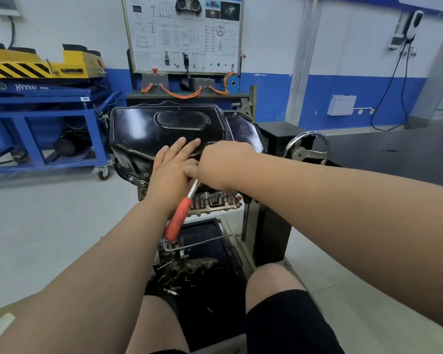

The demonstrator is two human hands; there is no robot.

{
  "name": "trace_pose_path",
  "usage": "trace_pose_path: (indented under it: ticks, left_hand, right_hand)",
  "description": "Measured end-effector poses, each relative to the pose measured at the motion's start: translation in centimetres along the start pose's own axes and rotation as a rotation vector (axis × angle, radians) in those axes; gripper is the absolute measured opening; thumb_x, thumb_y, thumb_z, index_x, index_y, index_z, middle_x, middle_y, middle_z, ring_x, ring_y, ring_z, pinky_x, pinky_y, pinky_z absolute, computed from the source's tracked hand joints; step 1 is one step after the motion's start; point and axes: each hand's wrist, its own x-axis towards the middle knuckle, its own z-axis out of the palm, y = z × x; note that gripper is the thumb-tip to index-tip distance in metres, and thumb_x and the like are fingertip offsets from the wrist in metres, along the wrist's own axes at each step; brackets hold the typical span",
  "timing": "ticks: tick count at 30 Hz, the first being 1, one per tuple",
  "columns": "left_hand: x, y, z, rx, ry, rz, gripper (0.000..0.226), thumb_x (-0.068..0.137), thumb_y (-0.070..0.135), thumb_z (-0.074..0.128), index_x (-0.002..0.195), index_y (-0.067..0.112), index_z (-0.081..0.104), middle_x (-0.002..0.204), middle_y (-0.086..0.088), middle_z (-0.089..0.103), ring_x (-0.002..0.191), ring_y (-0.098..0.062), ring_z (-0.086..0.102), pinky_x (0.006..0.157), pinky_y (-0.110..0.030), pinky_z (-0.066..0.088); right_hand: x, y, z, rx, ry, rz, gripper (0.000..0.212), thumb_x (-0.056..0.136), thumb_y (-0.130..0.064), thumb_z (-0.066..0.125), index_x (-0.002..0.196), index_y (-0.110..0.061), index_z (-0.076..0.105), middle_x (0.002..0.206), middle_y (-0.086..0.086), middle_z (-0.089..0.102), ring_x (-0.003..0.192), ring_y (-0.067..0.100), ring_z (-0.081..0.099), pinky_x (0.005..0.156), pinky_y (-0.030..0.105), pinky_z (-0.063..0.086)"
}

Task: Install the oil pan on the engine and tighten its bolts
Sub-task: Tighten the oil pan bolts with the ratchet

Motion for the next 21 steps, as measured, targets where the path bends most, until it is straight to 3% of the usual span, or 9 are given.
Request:
trace_pose_path:
  ticks: [3, 5, 6, 7, 10, 12, 14, 18, 21]
  left_hand:
    - [0.0, 0.3, 0.0, -0.041, 0.029, 0.003, 0.026, 0.093, 0.027, 0.055, 0.114, 0.028, 0.07, 0.15, 0.011, 0.037, 0.146, -0.019, 0.015, 0.115, -0.032, -0.002]
    - [-0.1, 0.3, -0.1, -0.057, 0.044, -0.004, 0.024, 0.094, 0.028, 0.056, 0.111, 0.022, 0.072, 0.146, 0.008, 0.044, 0.145, -0.022, 0.019, 0.114, -0.033, 0.001]
    - [-0.1, 0.2, -0.2, -0.069, 0.049, -0.001, 0.024, 0.094, 0.026, 0.057, 0.112, 0.019, 0.071, 0.145, 0.005, 0.046, 0.144, -0.022, 0.021, 0.115, -0.035, 0.003]
    - [-0.1, 0.1, -0.3, -0.077, 0.05, 0.008, 0.025, 0.093, 0.023, 0.058, 0.114, 0.017, 0.07, 0.144, 0.003, 0.047, 0.144, -0.023, 0.022, 0.114, -0.036, 0.005]
    - [0.0, 0.2, -0.4, -0.081, 0.046, 0.008, 0.031, 0.091, 0.015, 0.057, 0.12, 0.016, 0.066, 0.146, 0.004, 0.045, 0.144, -0.021, 0.023, 0.114, -0.034, 0.005]
    - [0.0, 0.4, -0.2, -0.089, 0.066, -0.019, 0.038, 0.089, 0.012, 0.057, 0.126, 0.016, 0.062, 0.147, 0.005, 0.043, 0.144, -0.02, 0.023, 0.115, -0.032, 0.004]
    - [0.0, 0.5, -0.2, -0.091, 0.07, -0.01, 0.034, 0.09, 0.013, 0.057, 0.122, 0.018, 0.065, 0.146, 0.005, 0.045, 0.143, -0.022, 0.024, 0.115, -0.034, 0.005]
    - [0.0, 0.2, -0.3, -0.092, 0.076, 0.008, 0.021, 0.093, 0.021, 0.059, 0.108, 0.014, 0.073, 0.138, 0.003, 0.053, 0.141, -0.025, 0.03, 0.114, -0.042, 0.012]
    - [0.0, 0.3, -0.4, -0.091, 0.075, 0.013, 0.025, 0.093, 0.018, 0.058, 0.115, 0.013, 0.069, 0.14, 0.001, 0.051, 0.142, -0.026, 0.028, 0.114, -0.041, 0.011]
  right_hand:
    - [0.0, 0.7, -0.8, -0.189, 0.087, -0.087, 0.027, 0.092, -0.039, 0.05, 0.11, -0.019, 0.056, 0.095, 0.0, 0.056, 0.087, 0.024, 0.051, 0.072, 0.037, 0.037]
    - [0.4, 0.9, -1.2, -0.417, 0.242, -0.261, 0.021, 0.092, -0.027, 0.054, 0.111, -0.021, 0.058, 0.11, 0.001, 0.061, 0.105, 0.024, 0.052, 0.085, 0.038, 0.035]
    - [0.4, 0.9, -1.3, -0.481, 0.313, -0.335, 0.014, 0.092, -0.024, 0.054, 0.105, -0.022, 0.058, 0.108, -0.001, 0.061, 0.107, 0.022, 0.051, 0.09, 0.038, 0.033]
    - [0.5, 0.9, -1.2, -0.485, 0.335, -0.364, 0.004, 0.092, -0.024, 0.052, 0.095, -0.023, 0.056, 0.101, -0.004, 0.06, 0.102, 0.021, 0.051, 0.09, 0.037, 0.032]
    - [0.2, 0.5, -0.8, -0.214, 0.219, -0.165, 0.019, 0.095, -0.037, 0.042, 0.081, -0.024, 0.042, 0.082, -0.003, 0.048, 0.072, 0.016, 0.045, 0.072, 0.038, 0.037]
    - [0.2, 0.1, -0.1, -0.028, 0.092, -0.029, 0.024, 0.095, -0.041, 0.035, 0.091, -0.023, 0.05, 0.077, -0.003, 0.042, 0.07, 0.017, 0.04, 0.066, 0.039, 0.037]
    - [0.3, 0.0, -0.3, 0.004, 0.084, -0.009, 0.029, 0.094, -0.042, 0.039, 0.104, -0.022, 0.057, 0.078, -0.003, 0.045, 0.077, 0.02, 0.044, 0.067, 0.039, 0.039]
    - [0.7, 0.6, -1.3, -0.411, 0.303, -0.244, 0.016, 0.093, -0.027, 0.052, 0.105, -0.02, 0.06, 0.108, 0.001, 0.062, 0.104, 0.024, 0.051, 0.088, 0.04, 0.034]
    - [0.6, 0.7, -0.8, -0.464, 0.351, -0.293, 0.011, 0.093, -0.027, 0.05, 0.087, -0.021, 0.056, 0.086, -0.005, 0.059, 0.103, 0.022, 0.052, 0.091, 0.039, 0.03]
